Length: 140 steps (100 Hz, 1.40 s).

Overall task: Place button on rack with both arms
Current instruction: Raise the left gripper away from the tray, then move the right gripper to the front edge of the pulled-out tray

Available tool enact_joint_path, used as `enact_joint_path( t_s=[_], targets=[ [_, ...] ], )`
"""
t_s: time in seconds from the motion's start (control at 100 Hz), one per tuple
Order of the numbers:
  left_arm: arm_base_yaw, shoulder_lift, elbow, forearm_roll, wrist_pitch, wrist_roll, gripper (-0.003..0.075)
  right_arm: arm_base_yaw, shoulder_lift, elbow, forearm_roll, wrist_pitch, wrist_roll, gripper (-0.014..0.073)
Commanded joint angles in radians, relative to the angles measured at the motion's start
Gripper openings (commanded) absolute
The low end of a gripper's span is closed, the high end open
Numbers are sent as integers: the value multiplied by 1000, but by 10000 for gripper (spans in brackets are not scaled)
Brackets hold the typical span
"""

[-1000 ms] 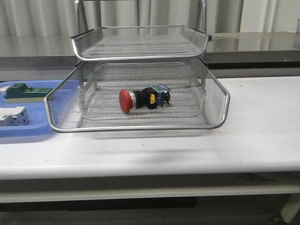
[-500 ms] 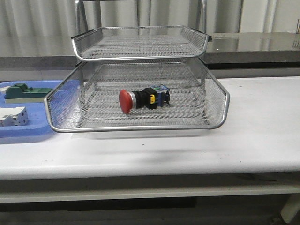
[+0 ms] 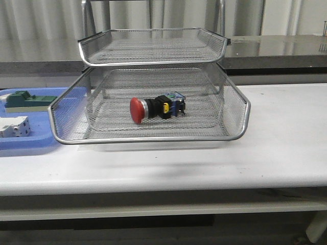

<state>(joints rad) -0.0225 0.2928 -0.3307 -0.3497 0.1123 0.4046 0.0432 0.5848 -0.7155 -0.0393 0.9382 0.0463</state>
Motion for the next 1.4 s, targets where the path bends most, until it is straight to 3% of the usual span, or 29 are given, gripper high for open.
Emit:
enact_joint_path(
  t_s=[0.0, 0.19, 0.71, 1.0, 1.19, 1.39],
  targets=[
    [0, 7, -24, -14, -72, -9, 255, -8, 0, -34, -14, -57, -3, -68],
    [0, 7, -24, -14, -72, -9, 2, -8, 0, -34, -14, -57, -3, -68],
    [0, 7, -24, -14, -72, -9, 4, -8, 0, -34, 17, -66, -3, -68],
    [0, 7, -24, -14, -72, -9, 4, -1, 42, -34, 170, -101, -46, -68],
    [0, 7, -24, -14, -72, -9, 4, 26, 169, -34, 307, -101, -171, -66],
    [0, 7, -24, -14, -72, -9, 4, 105, 322, -34, 377, -127, -214, -66]
  ],
)
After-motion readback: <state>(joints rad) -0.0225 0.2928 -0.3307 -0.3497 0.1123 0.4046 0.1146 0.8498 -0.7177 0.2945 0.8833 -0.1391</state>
